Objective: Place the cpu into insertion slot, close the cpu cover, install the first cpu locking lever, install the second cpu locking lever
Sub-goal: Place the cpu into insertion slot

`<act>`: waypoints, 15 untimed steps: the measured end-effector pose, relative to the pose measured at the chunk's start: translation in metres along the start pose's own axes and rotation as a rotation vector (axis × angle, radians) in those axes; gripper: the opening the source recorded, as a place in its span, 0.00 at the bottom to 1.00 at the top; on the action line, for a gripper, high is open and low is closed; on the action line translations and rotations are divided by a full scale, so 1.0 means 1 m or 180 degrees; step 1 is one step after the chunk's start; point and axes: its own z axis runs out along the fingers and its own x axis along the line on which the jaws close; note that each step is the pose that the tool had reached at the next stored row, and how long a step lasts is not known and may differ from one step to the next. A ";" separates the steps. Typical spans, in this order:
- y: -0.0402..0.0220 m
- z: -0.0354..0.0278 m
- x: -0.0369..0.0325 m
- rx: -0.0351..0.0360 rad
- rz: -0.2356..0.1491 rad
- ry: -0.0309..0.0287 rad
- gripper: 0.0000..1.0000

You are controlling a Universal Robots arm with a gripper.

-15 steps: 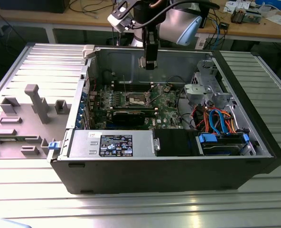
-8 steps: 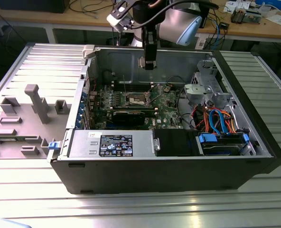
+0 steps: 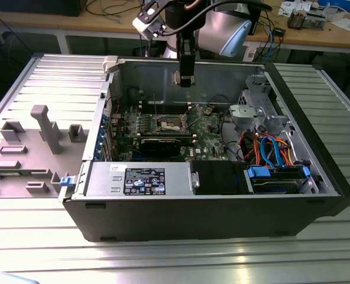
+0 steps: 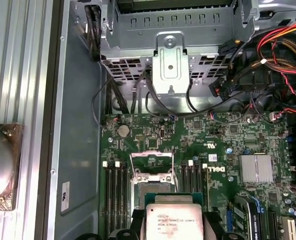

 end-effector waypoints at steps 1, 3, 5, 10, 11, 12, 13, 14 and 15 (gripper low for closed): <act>0.0000 0.0002 0.0000 -0.0001 0.0022 -0.0002 0.55; -0.0001 0.0008 0.0000 -0.0002 0.0115 -0.0011 0.55; -0.0001 0.0010 0.0000 -0.0002 0.0135 -0.0013 0.55; -0.0002 0.0010 0.0000 -0.0003 0.0147 -0.0014 0.55; -0.0002 0.0010 0.0000 -0.0003 0.0148 -0.0014 0.55; -0.0002 0.0010 0.0000 -0.0003 0.0148 -0.0014 0.55; -0.0002 0.0010 0.0000 -0.0003 0.0155 -0.0014 0.55; -0.0002 0.0011 0.0000 -0.0003 0.0169 -0.0016 0.55; -0.0004 0.0011 0.0000 -0.0003 0.0189 -0.0017 0.55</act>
